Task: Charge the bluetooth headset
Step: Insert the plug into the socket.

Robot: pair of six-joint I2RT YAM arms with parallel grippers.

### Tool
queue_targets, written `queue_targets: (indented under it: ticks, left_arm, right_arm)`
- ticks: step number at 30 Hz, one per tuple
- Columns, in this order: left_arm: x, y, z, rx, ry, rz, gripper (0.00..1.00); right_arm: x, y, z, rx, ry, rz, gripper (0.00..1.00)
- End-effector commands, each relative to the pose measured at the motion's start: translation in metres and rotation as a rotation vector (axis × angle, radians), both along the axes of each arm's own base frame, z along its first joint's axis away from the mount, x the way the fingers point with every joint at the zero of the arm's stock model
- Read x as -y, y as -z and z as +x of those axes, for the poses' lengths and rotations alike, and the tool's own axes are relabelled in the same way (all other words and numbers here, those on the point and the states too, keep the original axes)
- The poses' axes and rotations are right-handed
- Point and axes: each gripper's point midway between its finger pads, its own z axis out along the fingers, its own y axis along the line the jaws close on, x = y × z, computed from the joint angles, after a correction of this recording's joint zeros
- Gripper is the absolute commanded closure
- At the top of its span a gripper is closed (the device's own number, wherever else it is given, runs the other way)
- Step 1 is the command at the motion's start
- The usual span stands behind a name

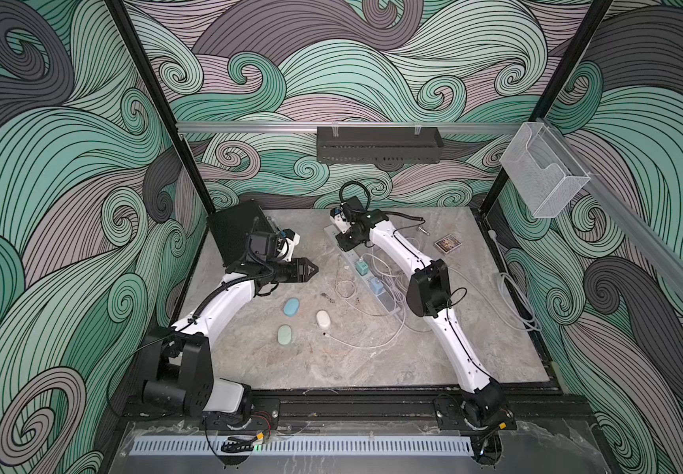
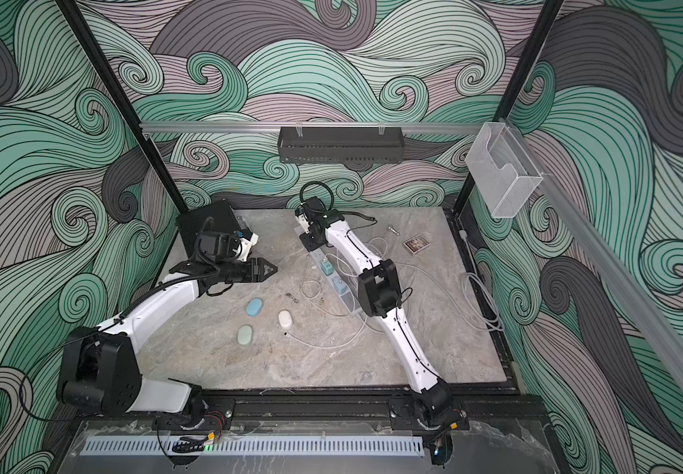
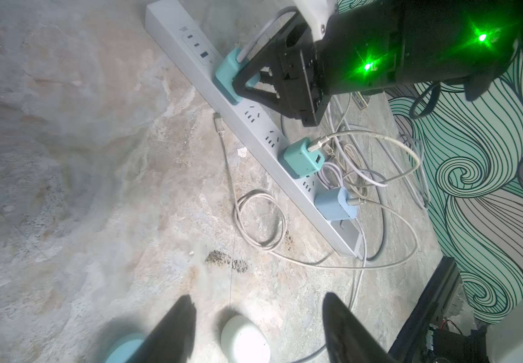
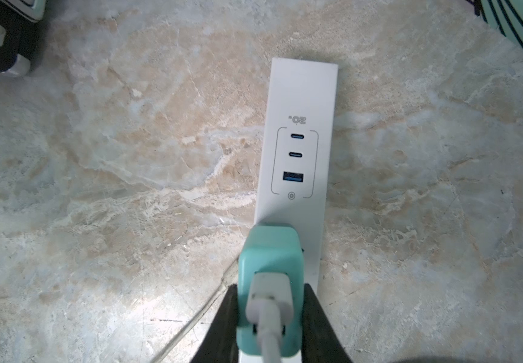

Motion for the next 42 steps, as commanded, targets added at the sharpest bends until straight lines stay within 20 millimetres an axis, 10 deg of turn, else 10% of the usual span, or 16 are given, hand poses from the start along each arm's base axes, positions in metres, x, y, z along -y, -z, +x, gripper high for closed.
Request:
queue_targets:
  ticks: [1,20,27,42]
  left_arm:
    - [-0.003,-0.009,0.005,0.05,0.003,0.02,0.36]
    - [-0.008,-0.005,0.004,0.062,0.006,0.059,0.36]
    - [-0.011,-0.009,0.002,0.081,0.003,0.08,0.36]
    - [-0.027,-0.012,-0.001,0.102,-0.045,0.173,0.36]
  right_arm:
    - [0.046,0.108,-0.087,-0.433,-0.037,-0.238,1.0]
    - [-0.012,-0.017,-0.002,-0.026,0.094,0.095,0.8]
    - [-0.013,-0.049,-0.01,0.015,0.057,0.111,0.48]
    - [0.016,-0.139,-0.083,0.08,0.0,0.192,0.44]
